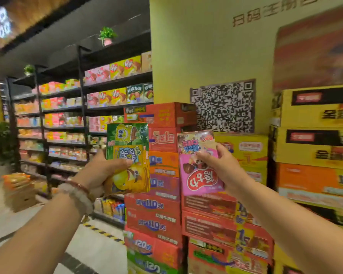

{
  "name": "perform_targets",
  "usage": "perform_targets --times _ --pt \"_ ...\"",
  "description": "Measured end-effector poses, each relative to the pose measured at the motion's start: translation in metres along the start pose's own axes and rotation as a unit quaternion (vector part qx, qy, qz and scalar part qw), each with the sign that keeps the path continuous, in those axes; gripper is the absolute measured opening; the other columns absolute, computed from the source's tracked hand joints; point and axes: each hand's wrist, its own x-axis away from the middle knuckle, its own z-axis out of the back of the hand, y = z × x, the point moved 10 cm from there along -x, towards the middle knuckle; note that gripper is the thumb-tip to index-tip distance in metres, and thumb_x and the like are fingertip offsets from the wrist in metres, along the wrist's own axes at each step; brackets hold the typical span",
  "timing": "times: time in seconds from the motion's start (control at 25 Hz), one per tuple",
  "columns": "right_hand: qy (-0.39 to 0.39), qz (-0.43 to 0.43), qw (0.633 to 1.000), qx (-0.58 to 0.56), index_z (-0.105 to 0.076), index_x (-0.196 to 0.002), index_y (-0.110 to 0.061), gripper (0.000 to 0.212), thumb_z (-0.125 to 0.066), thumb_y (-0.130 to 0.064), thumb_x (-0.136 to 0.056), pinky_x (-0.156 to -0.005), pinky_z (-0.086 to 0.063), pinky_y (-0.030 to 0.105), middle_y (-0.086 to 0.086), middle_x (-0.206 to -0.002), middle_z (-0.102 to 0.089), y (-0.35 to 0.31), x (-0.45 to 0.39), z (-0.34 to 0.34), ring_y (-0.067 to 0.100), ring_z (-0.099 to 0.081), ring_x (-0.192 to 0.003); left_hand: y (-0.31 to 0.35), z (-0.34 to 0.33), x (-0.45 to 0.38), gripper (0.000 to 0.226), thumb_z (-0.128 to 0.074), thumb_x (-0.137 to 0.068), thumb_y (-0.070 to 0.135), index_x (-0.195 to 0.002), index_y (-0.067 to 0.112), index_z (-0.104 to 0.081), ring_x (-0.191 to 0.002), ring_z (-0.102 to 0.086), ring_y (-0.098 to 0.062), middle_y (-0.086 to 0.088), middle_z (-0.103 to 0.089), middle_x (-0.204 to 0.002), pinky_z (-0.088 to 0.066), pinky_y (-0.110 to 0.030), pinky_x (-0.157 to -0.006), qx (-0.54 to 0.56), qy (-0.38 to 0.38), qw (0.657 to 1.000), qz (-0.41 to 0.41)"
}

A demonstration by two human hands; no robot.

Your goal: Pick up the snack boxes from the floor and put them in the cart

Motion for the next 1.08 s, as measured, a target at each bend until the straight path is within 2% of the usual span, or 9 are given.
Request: perform_targets --times 0.16,0.32,0.44,0.52,0.64,0.72,0.84,0.96,1.08 --pt "0.110 0.001 0.992 0.061 -0.054 -0.109 -0.023 0.032 -0.071 -0.021 -0.082 -0.055 -0.057 0.029 0.006 -0.092 -0.072 -0.032 0.048 0.157 0.020 -0.072 -0.069 -0.034 -0.164 -0.022 0.052 -0.076 -0.062 -0.001 -0.102 0.019 -0.050 -0.059 -0.069 -0.024 -0.008 -0.073 -0.074 -0.057 -0.041 -0.048 0.051 -0.099 0.994 0.002" --pt "0.213 0.009 0.971 0.110 -0.053 -0.107 -0.024 0.032 -0.071 -0.023 -0.082 -0.058 -0.057 0.032 0.007 -0.095 -0.072 -0.068 0.106 0.288 0.022 -0.072 -0.074 -0.069 -0.328 -0.022 0.083 -0.084 -0.035 0.028 -0.110 0.018 -0.050 -0.075 -0.063 -0.031 -0.017 -0.067 -0.094 -0.052 -0.045 -0.068 0.064 -0.213 0.975 0.028" --pt "0.291 0.028 0.949 0.121 -0.053 -0.111 -0.019 0.034 -0.070 -0.020 -0.082 -0.054 -0.055 0.028 0.010 -0.095 -0.071 -0.090 0.149 0.373 0.020 -0.072 -0.068 -0.088 -0.441 -0.016 0.095 -0.085 -0.036 0.022 -0.121 0.016 -0.043 -0.073 -0.067 -0.029 -0.018 -0.066 -0.101 -0.055 -0.043 -0.066 0.095 -0.288 0.951 0.064" --pt "0.341 0.038 0.930 0.132 -0.052 -0.116 -0.016 0.037 -0.070 -0.018 -0.083 -0.055 -0.056 0.029 0.011 -0.096 -0.070 -0.101 0.179 0.425 0.020 -0.071 -0.068 -0.096 -0.517 -0.007 0.084 -0.085 -0.047 0.015 -0.121 0.011 -0.044 -0.068 -0.069 -0.025 -0.016 -0.070 -0.095 -0.058 -0.040 -0.057 0.110 -0.354 0.926 0.077" --pt "0.414 0.056 0.896 0.151 -0.053 -0.116 -0.015 0.037 -0.069 -0.018 -0.083 -0.062 -0.057 0.034 0.013 -0.097 -0.070 -0.120 0.224 0.491 0.023 -0.071 -0.071 -0.099 -0.619 0.000 0.048 -0.078 -0.060 0.007 -0.097 0.019 -0.049 -0.061 -0.067 -0.020 -0.004 -0.072 -0.071 -0.056 -0.033 -0.051 0.136 -0.422 0.893 0.075" --pt "0.465 0.067 0.866 0.173 -0.054 -0.116 -0.015 0.038 -0.070 -0.019 -0.082 -0.064 -0.057 0.036 0.013 -0.098 -0.070 -0.138 0.255 0.530 0.025 -0.071 -0.073 -0.097 -0.685 0.013 0.055 -0.080 -0.056 0.006 -0.103 0.016 -0.053 -0.065 -0.069 -0.021 -0.005 -0.073 -0.077 -0.057 -0.037 -0.056 0.153 -0.483 0.859 0.074" --pt "0.526 0.072 0.822 0.203 -0.053 -0.118 -0.017 0.042 -0.072 -0.023 -0.080 -0.066 -0.055 0.039 0.016 -0.101 -0.069 -0.164 0.304 0.576 0.029 -0.071 -0.078 -0.094 -0.773 0.041 0.084 -0.083 -0.038 0.019 -0.116 0.010 -0.053 -0.067 -0.069 -0.023 -0.012 -0.071 -0.091 -0.057 -0.042 -0.058 0.156 -0.558 0.812 0.069" --pt "0.587 0.079 0.774 0.224 -0.052 -0.120 -0.016 0.045 -0.072 -0.022 -0.080 -0.065 -0.056 0.039 0.016 -0.103 -0.069 -0.187 0.361 0.609 0.029 -0.072 -0.079 -0.096 -0.851 0.082 0.064 -0.078 -0.054 0.004 -0.112 0.008 -0.050 -0.054 -0.068 -0.020 -0.010 -0.071 -0.075 -0.055 -0.034 -0.044 0.183 -0.608 0.769 0.081" --pt "0.624 0.082 0.739 0.241 -0.054 -0.118 -0.016 0.040 -0.069 -0.020 -0.081 -0.065 -0.058 0.040 0.013 -0.100 -0.070 -0.205 0.415 0.635 0.028 -0.072 -0.078 -0.100 -0.919 0.134 0.061 -0.073 -0.057 0.004 -0.116 0.005 -0.054 -0.063 -0.070 -0.025 -0.013 -0.073 -0.084 -0.058 -0.042 -0.054 0.196 -0.661 0.719 0.091"
